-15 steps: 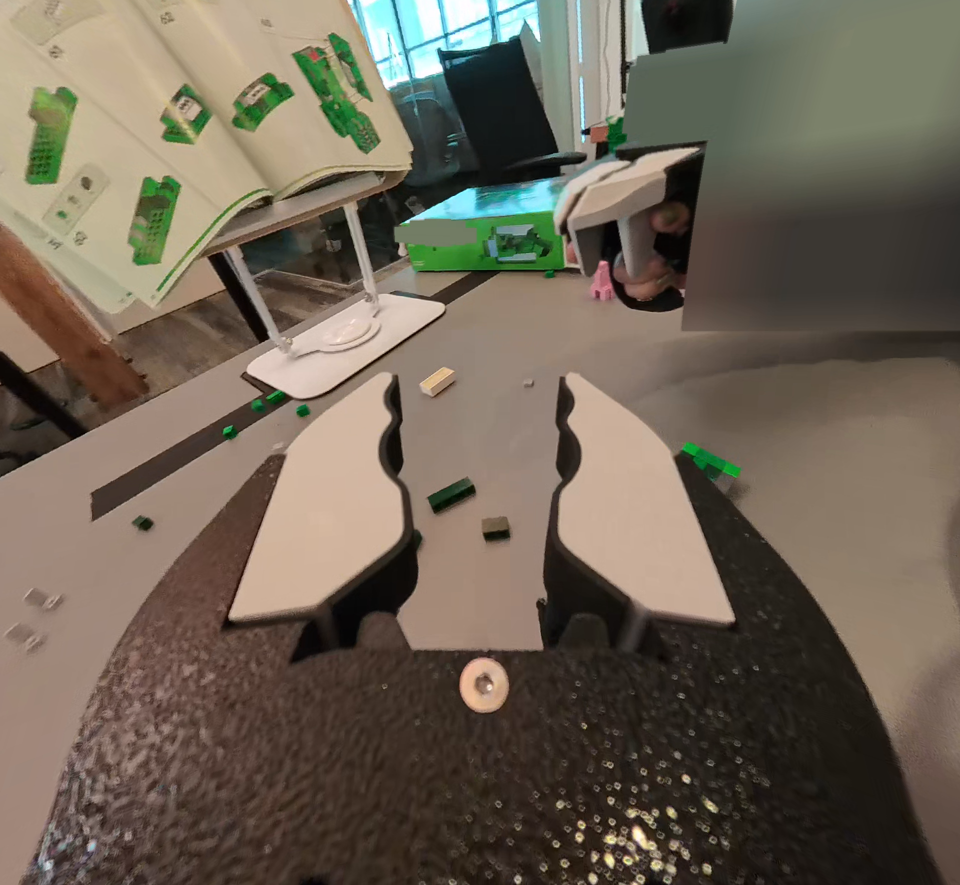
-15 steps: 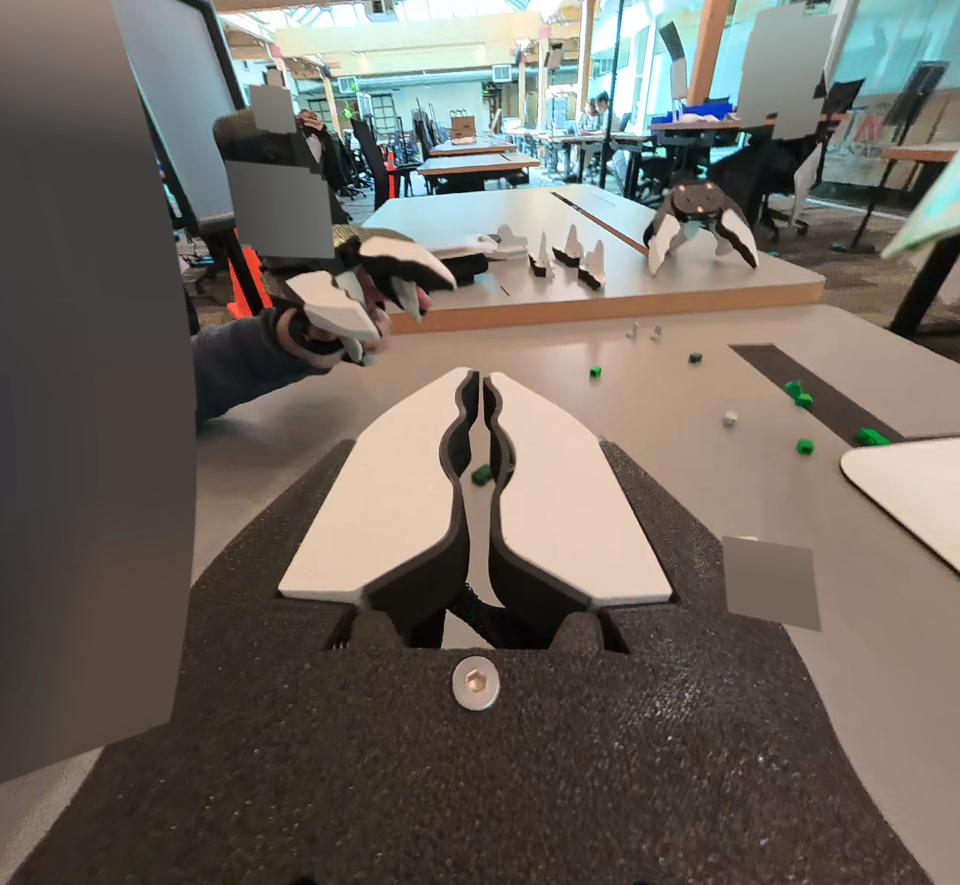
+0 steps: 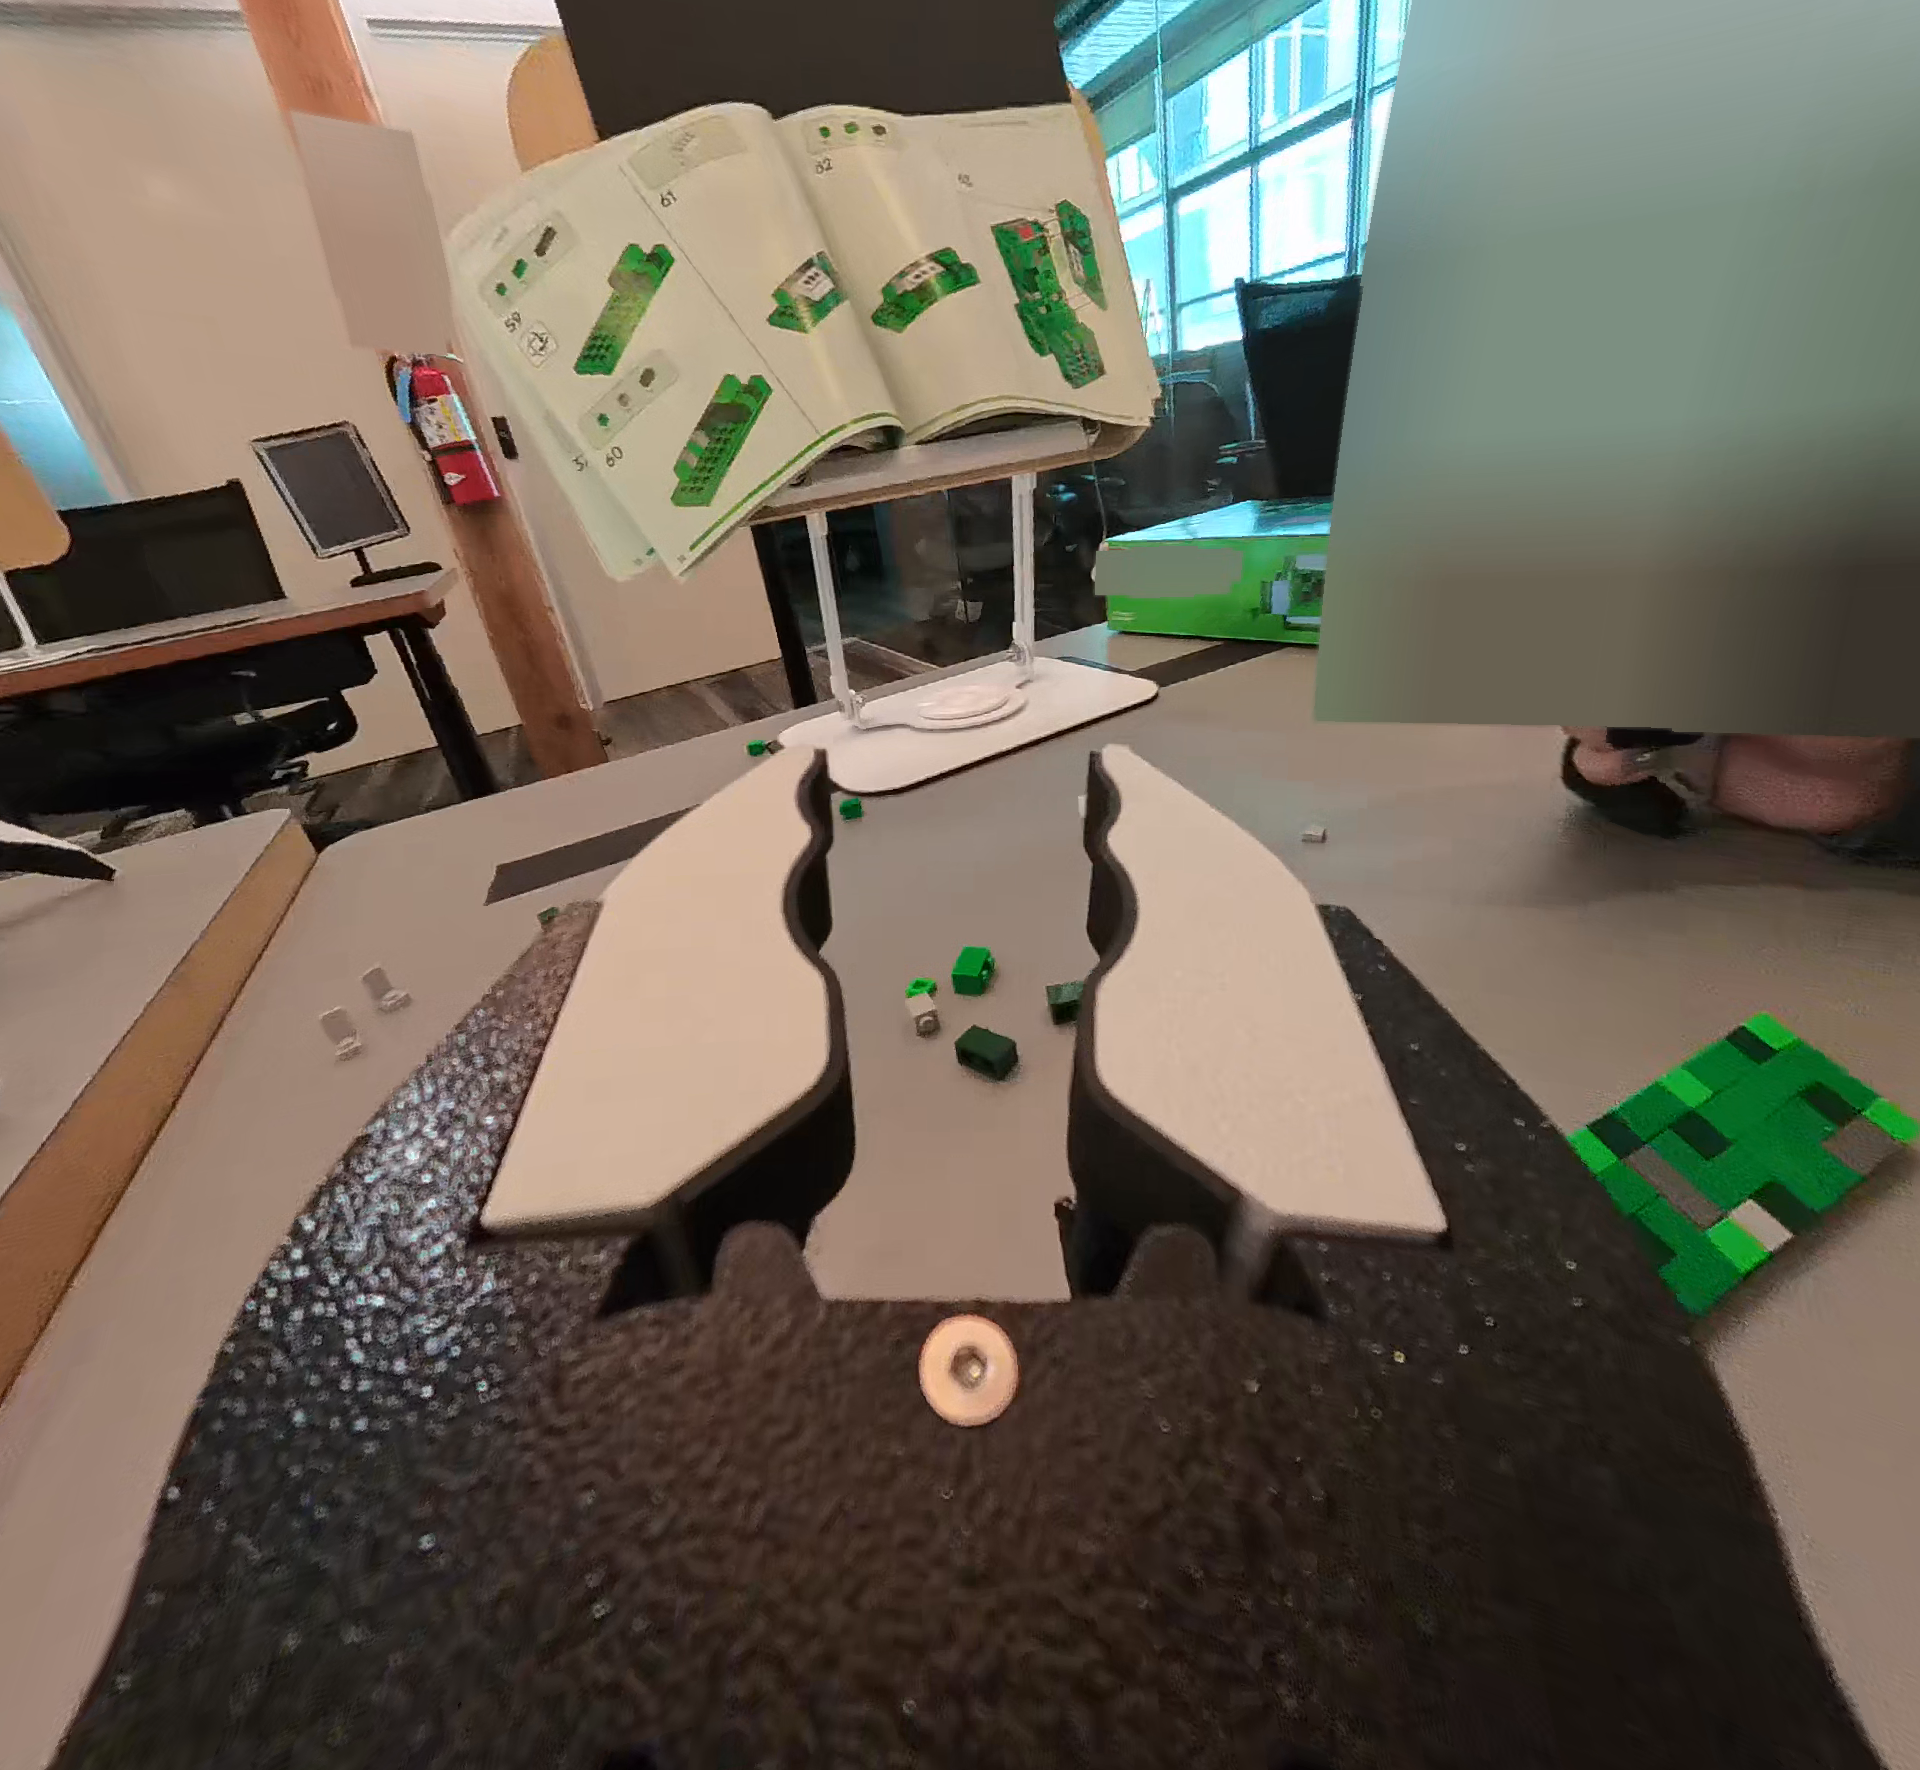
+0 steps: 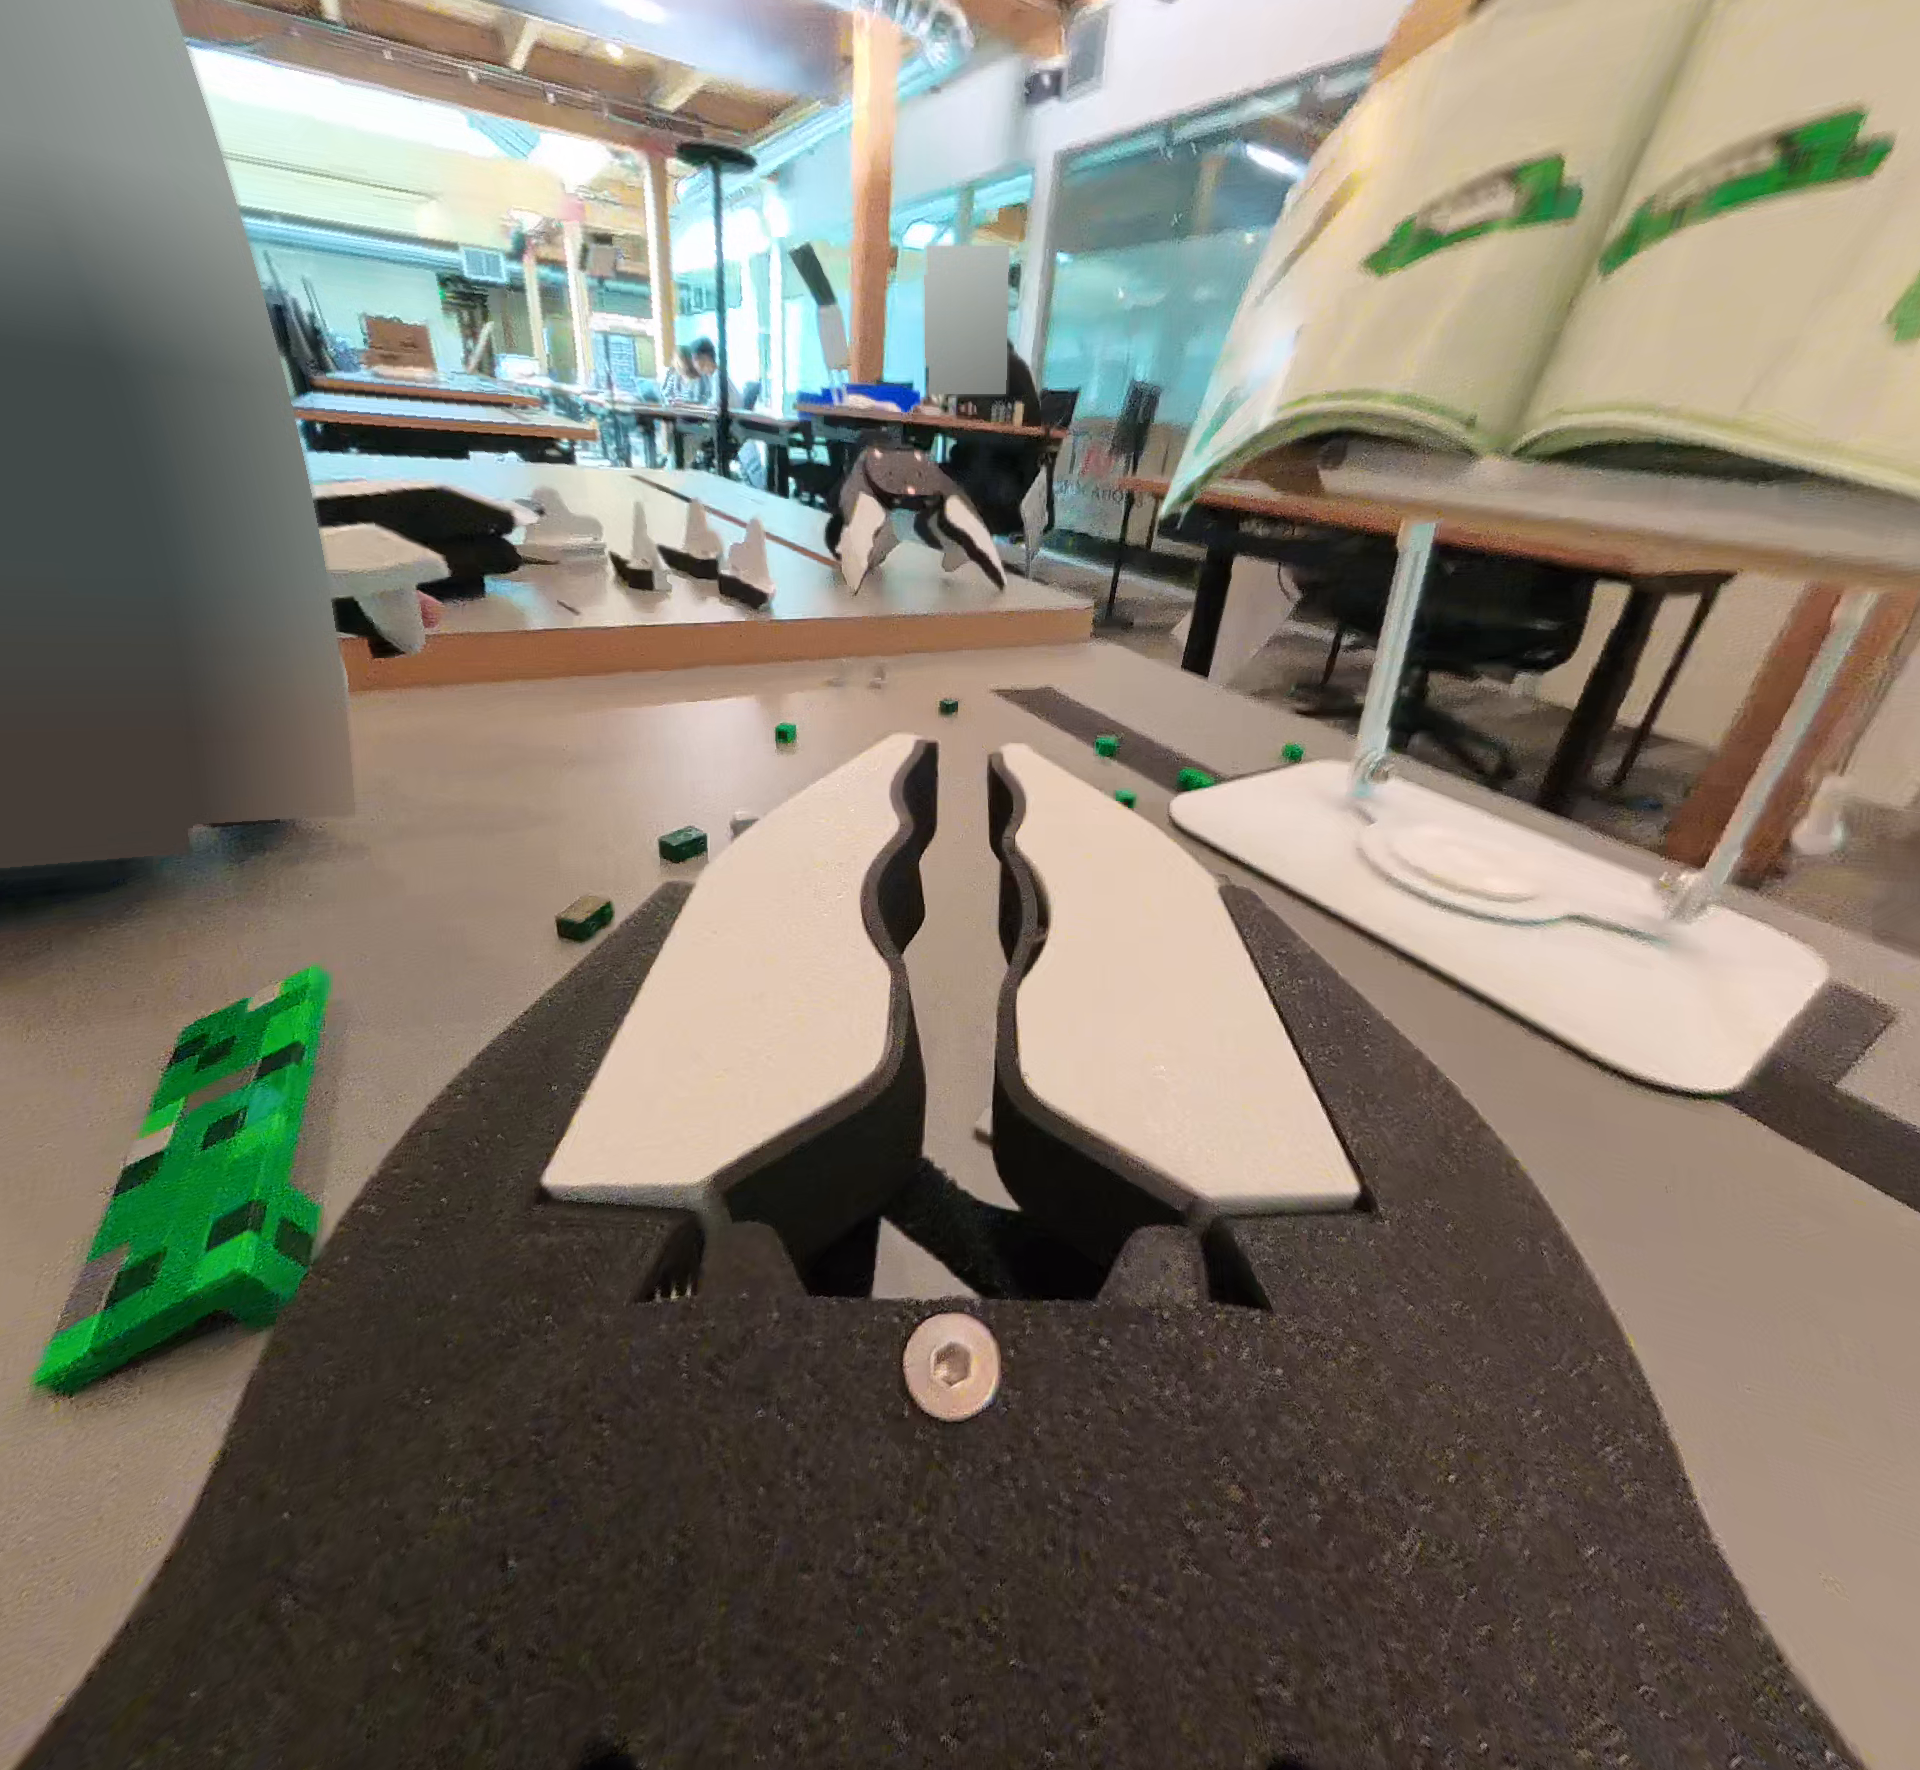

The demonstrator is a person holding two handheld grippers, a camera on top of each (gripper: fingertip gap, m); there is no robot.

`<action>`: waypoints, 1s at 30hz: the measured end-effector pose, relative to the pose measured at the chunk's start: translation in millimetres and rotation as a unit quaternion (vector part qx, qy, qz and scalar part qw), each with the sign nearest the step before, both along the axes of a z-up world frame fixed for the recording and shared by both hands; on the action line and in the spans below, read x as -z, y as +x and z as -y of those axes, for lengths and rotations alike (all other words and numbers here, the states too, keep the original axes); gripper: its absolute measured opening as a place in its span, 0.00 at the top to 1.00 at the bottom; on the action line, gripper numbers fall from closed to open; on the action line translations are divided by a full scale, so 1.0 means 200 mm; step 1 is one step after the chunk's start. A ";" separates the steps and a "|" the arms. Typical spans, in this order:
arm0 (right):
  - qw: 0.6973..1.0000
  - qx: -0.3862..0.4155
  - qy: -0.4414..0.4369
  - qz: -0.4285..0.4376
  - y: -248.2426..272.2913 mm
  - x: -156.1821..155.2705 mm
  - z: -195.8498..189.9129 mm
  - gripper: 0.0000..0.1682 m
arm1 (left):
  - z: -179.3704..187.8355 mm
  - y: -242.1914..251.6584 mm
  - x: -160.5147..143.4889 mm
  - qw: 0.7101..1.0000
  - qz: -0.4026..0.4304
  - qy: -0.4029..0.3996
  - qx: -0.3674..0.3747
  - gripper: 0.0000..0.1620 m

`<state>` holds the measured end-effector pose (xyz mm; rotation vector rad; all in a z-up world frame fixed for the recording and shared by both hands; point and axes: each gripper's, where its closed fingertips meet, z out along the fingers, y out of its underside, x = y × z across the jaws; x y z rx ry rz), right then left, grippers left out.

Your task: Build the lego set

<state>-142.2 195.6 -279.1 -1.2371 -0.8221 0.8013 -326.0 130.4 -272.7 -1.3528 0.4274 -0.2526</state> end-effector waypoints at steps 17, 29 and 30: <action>0.841 -0.235 -0.174 0.455 -0.23 0.55 0.69 0.76 | 0.05 0.12 0.00 0.997 -0.043 0.005 0.065 0.71; 0.810 -0.190 0.268 0.485 -0.22 0.47 0.68 0.86 | 0.42 0.50 0.33 0.904 -0.188 -0.225 0.311 0.64; 0.796 -0.184 0.315 0.482 -0.22 0.46 0.69 0.85 | 0.45 0.52 0.37 0.894 -0.217 -0.231 0.316 0.65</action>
